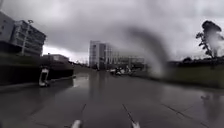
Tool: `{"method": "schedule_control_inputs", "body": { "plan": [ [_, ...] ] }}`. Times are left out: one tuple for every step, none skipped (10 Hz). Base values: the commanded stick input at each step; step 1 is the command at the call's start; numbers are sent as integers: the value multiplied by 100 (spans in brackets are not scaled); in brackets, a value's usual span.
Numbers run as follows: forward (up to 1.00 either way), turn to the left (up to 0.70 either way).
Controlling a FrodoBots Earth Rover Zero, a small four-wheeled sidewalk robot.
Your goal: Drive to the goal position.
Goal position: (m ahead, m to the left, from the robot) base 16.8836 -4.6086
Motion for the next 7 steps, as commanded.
{"method": "schedule_control_inputs", "body": {
  "plan": [
    [70, 0],
    [70, 0],
    [70, 0],
    [70, 0],
    [70, 0],
    [70, 0],
    [70, 0]
  ]
}}
